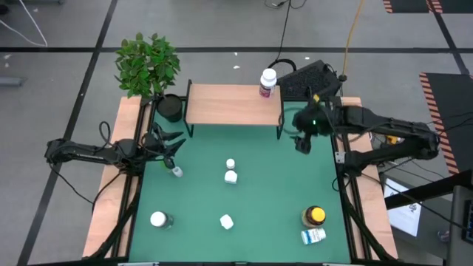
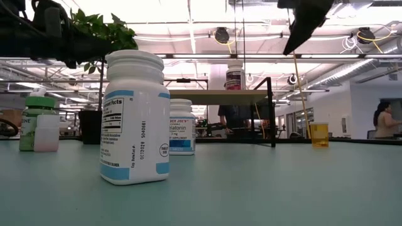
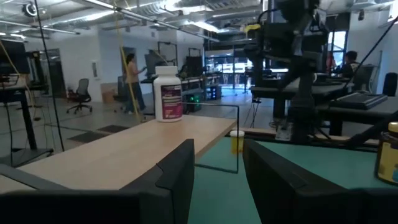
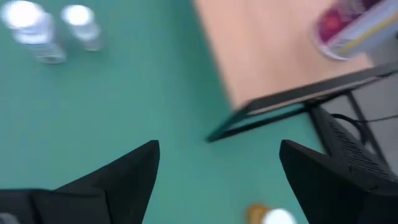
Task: Pick and place medicine bottles onto shelf by color
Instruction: Put the yellow pill bottle on the shelf
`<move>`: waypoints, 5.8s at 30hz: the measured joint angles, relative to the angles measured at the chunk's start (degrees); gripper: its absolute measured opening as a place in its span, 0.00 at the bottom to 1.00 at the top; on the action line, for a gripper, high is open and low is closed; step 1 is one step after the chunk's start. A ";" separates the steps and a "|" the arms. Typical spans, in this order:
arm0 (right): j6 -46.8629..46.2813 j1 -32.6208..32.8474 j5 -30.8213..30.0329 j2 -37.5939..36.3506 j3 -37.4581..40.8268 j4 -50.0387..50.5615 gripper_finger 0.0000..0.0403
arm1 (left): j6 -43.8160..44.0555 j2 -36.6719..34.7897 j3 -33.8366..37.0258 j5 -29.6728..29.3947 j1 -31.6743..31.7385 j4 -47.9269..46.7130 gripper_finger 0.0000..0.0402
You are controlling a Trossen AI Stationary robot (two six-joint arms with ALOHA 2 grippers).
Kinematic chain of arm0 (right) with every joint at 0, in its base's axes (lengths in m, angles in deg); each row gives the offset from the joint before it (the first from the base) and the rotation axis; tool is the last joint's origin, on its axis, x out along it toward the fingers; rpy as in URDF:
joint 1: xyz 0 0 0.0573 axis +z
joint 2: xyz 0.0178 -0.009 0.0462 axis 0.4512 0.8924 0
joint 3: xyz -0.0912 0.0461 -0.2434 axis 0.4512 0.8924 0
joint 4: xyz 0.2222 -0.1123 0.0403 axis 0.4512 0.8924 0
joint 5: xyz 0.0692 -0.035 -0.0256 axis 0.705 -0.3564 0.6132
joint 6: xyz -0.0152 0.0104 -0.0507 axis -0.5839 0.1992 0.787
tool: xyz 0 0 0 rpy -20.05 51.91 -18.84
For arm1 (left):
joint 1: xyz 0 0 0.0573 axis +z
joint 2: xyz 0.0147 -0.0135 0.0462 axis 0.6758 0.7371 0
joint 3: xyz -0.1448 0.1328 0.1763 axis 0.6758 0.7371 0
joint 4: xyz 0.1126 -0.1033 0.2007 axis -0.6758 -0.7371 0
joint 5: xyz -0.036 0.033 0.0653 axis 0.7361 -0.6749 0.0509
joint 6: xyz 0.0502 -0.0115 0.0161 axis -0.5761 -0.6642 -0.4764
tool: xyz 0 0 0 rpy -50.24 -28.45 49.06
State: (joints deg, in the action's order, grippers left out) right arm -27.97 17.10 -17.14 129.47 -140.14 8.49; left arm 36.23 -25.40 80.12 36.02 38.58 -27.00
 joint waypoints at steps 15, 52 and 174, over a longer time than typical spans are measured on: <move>-48.52 34.16 11.17 3.01 0.00 17.96 0.81 | 0.58 0.00 0.00 0.50 -3.23 -1.55 0.35; -86.97 59.49 10.43 12.94 0.00 9.69 0.81 | -7.66 0.02 0.00 -0.19 -1.66 -5.88 0.35; 32.09 -16.83 7.85 32.03 -45.31 19.14 0.56 | -8.12 0.02 0.00 -0.66 -1.67 -4.44 0.35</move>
State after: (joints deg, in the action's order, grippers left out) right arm 4.11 0.27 -9.30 161.51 -185.45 27.64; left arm 28.11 -25.39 80.12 35.36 36.91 -31.44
